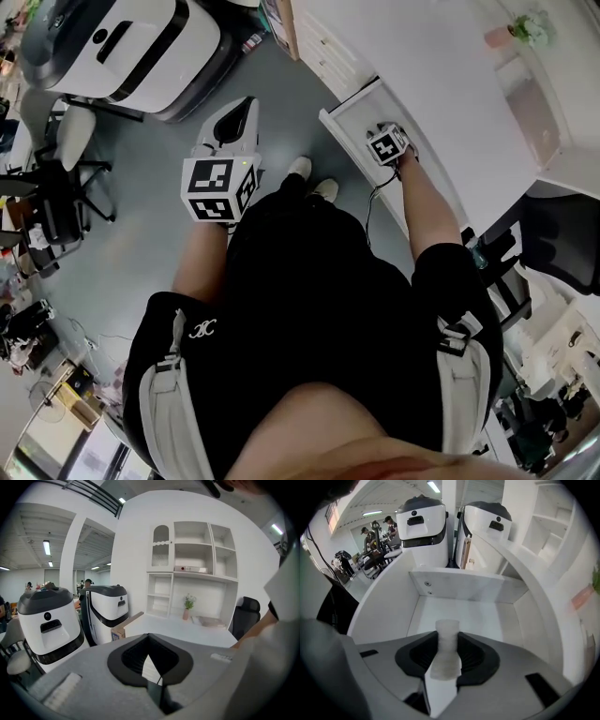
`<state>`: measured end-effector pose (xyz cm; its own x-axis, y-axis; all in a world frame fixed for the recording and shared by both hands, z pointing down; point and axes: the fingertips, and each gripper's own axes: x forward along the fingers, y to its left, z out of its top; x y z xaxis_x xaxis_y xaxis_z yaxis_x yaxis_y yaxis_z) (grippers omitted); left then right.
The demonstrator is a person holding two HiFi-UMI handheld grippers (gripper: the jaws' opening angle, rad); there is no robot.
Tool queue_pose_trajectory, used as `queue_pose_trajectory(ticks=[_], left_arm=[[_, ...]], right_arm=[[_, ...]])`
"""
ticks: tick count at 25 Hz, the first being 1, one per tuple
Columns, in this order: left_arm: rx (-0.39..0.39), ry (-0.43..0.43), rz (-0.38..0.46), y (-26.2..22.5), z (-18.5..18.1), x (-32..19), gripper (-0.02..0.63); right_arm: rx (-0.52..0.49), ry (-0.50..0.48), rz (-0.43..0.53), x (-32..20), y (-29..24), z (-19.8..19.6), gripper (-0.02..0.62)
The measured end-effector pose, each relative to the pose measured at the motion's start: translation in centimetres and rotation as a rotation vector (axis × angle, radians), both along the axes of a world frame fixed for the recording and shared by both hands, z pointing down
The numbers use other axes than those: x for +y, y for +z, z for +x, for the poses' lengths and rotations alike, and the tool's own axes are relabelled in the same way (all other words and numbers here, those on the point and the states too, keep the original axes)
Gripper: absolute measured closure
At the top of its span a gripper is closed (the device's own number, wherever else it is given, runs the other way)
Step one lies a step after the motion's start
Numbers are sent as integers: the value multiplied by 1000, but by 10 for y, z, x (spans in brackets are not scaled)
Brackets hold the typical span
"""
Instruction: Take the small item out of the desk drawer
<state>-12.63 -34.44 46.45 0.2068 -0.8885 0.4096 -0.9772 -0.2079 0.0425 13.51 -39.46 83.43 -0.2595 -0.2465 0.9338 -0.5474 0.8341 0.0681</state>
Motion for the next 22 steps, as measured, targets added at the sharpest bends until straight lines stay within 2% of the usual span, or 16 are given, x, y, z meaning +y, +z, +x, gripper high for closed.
queue_pose_trajectory(ticks=[6,11,15,22], left_arm=[[32,90,46,-15,27,-21,594],[78,183,89,-27,57,-37,594],[106,265,101,-29,82,-46,594],[137,406,131,-41,127,-59,594]], right_arm=[[-174,138,55,-2,-49,-4,471],[-356,188,256,-12,-137,-18,477],[-464,249,424,-17,-217,-22,479],[-654,361,688,-5,-345,-8,479]])
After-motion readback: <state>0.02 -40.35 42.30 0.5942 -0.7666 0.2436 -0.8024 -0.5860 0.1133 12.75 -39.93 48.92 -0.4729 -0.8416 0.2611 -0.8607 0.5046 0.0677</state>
